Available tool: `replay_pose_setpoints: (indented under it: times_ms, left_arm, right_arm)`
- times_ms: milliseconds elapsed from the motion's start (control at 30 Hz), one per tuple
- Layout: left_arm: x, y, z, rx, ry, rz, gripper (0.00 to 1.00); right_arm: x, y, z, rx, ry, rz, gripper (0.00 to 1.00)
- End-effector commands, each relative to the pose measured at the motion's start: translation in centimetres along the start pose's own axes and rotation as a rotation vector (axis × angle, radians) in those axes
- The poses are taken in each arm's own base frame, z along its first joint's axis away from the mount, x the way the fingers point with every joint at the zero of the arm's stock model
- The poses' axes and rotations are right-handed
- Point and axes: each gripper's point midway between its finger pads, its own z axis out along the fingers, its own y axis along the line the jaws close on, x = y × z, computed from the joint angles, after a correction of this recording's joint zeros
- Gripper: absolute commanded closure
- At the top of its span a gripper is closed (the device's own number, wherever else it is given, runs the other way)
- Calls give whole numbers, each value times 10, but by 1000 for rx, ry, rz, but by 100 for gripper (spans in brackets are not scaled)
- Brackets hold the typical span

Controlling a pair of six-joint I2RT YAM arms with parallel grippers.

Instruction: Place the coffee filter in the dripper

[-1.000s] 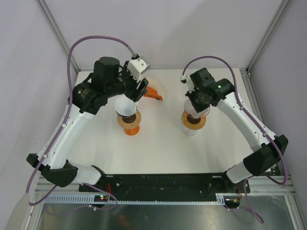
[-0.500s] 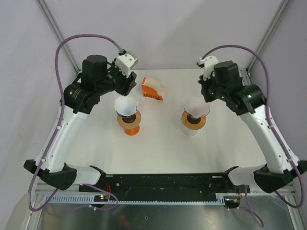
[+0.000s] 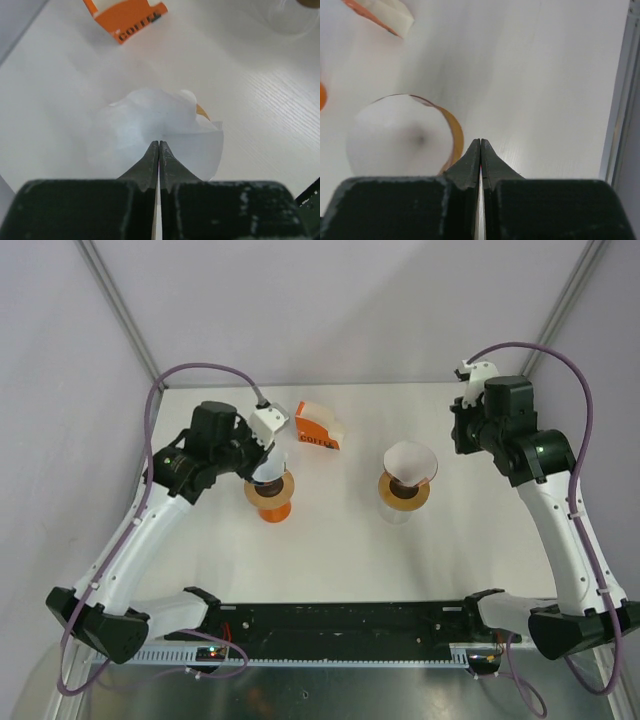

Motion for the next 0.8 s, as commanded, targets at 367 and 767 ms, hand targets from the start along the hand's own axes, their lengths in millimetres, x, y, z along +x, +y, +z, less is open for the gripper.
replay_pose_setpoints:
  times_ms: [367, 767]
  left_arm:
    - [57, 4, 38, 35, 122, -37, 100]
    - [79, -5, 61, 94, 172, -50, 100]
  right_arm:
    - [15, -50, 3, 66, -79, 187, 97]
    - [23, -45, 8, 36, -52, 189, 97]
